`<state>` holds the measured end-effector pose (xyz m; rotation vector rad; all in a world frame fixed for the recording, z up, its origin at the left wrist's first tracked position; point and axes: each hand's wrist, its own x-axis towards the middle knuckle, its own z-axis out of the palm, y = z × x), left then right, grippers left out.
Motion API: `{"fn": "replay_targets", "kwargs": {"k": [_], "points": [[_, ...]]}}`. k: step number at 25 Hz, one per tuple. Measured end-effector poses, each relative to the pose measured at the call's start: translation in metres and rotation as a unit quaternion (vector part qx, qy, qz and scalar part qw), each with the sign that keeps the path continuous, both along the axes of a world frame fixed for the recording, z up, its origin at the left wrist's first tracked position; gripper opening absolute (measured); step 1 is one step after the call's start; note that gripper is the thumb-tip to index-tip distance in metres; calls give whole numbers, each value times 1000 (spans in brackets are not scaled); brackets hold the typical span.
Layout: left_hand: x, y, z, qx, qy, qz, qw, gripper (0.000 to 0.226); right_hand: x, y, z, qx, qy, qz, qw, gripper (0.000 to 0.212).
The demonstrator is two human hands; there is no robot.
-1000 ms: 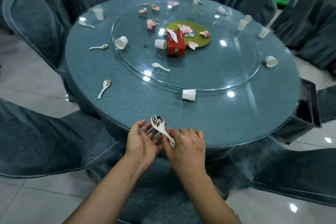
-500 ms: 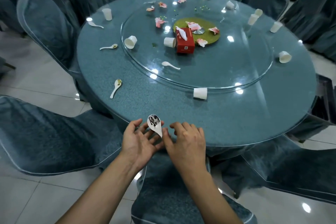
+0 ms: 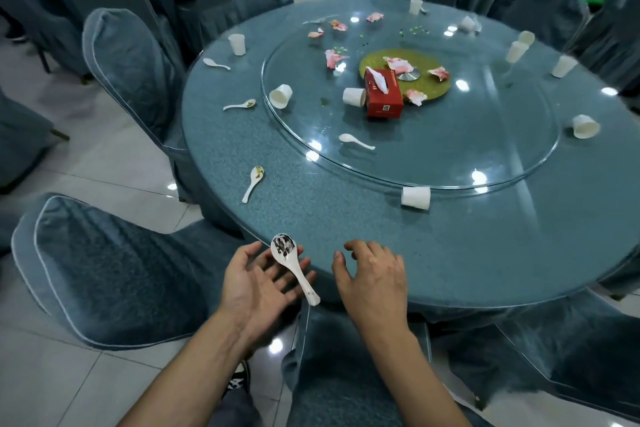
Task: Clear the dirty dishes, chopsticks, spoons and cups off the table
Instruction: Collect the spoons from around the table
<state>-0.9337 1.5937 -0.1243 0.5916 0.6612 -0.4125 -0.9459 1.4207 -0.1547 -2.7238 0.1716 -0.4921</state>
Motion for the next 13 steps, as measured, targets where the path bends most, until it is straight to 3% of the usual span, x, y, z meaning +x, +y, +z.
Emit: {"fn": "replay_targets", "kwargs": {"k": [13], "points": [[105, 141, -16, 10, 0, -102, 995, 45, 74, 138, -21, 12, 43, -109, 993, 18]]}}
